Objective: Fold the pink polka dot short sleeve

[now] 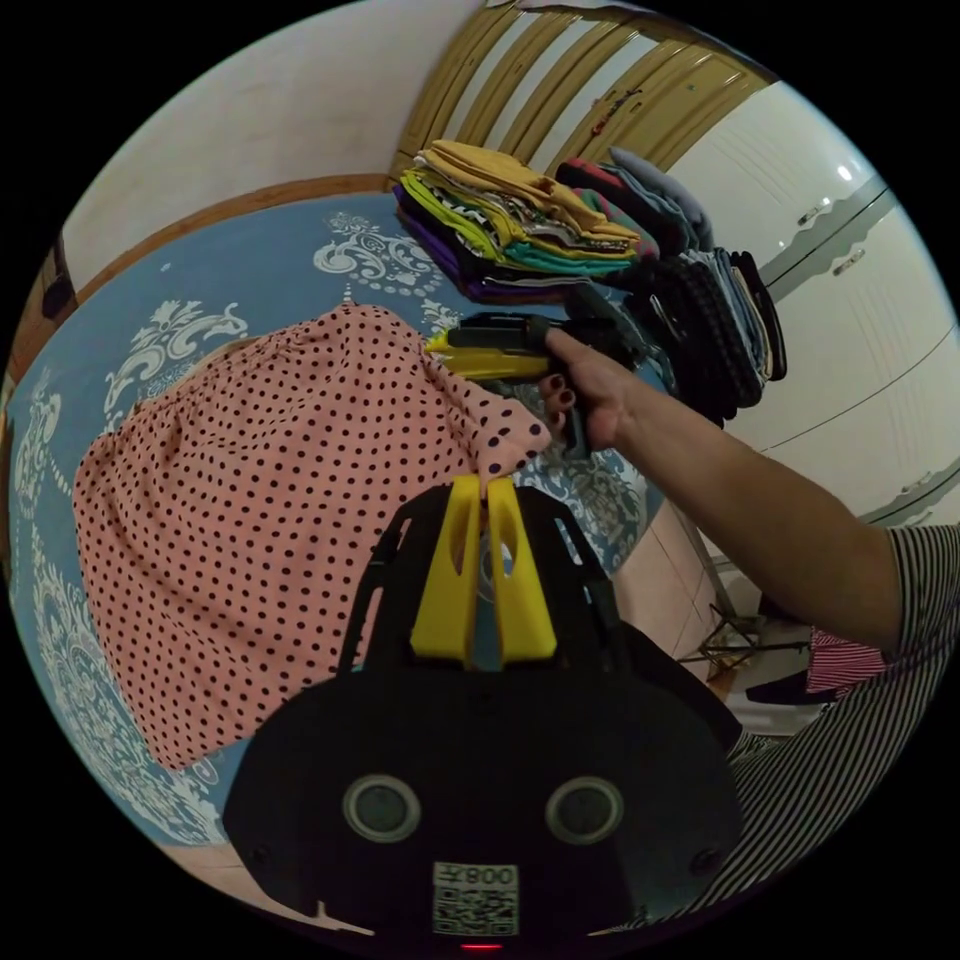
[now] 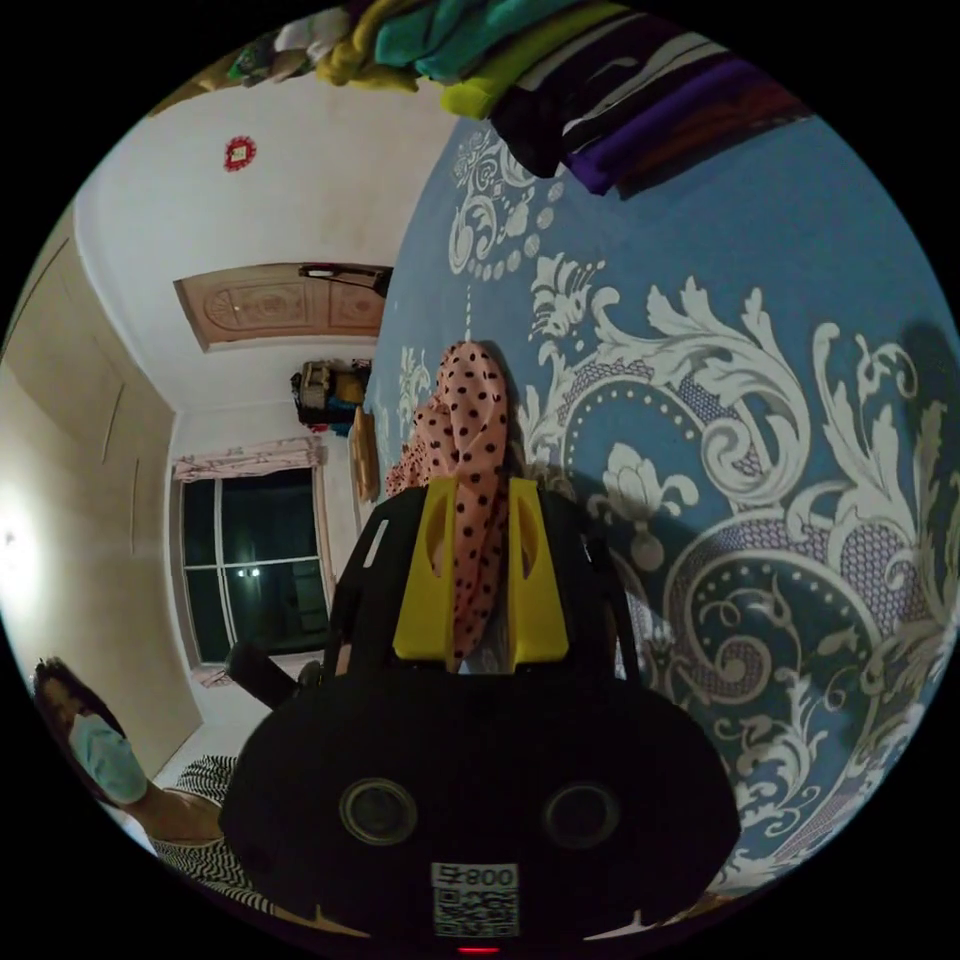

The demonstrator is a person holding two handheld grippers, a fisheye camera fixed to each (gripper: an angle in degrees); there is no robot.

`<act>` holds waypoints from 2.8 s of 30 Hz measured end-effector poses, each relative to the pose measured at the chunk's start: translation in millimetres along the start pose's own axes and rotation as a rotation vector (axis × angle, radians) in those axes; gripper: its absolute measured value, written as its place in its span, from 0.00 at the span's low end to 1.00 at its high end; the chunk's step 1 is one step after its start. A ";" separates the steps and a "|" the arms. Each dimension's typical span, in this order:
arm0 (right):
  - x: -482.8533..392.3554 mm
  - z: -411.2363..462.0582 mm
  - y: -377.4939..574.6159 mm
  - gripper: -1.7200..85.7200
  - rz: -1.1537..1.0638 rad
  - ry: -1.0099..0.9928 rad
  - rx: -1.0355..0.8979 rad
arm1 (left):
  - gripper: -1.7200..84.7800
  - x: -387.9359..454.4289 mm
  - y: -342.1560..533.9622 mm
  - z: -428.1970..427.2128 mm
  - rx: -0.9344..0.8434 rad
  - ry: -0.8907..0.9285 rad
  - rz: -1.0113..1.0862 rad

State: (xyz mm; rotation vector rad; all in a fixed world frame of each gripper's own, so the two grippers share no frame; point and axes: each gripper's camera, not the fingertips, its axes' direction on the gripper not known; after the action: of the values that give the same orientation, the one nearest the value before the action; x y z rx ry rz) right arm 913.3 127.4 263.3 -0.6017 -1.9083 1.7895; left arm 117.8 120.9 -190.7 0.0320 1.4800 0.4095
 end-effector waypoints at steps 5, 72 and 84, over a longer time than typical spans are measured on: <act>10.7 31.0 -25.8 0.12 0.011 0.015 0.008 | 0.03 -5.1 3.0 -6.3 -0.014 0.007 0.023; -74.4 775.3 108.8 0.03 -0.727 0.354 -0.380 | 0.03 -379.3 359.4 -528.7 0.558 0.318 -0.873; 15.1 819.7 234.1 0.02 -0.887 0.752 -0.501 | 0.03 -371.8 341.7 -532.6 0.349 0.096 -0.841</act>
State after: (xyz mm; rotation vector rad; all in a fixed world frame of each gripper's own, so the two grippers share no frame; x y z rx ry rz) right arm 413.4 -505.0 -14.3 -0.3877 -1.6423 0.4341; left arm -495.5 211.9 202.1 -0.3274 1.5024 -0.5328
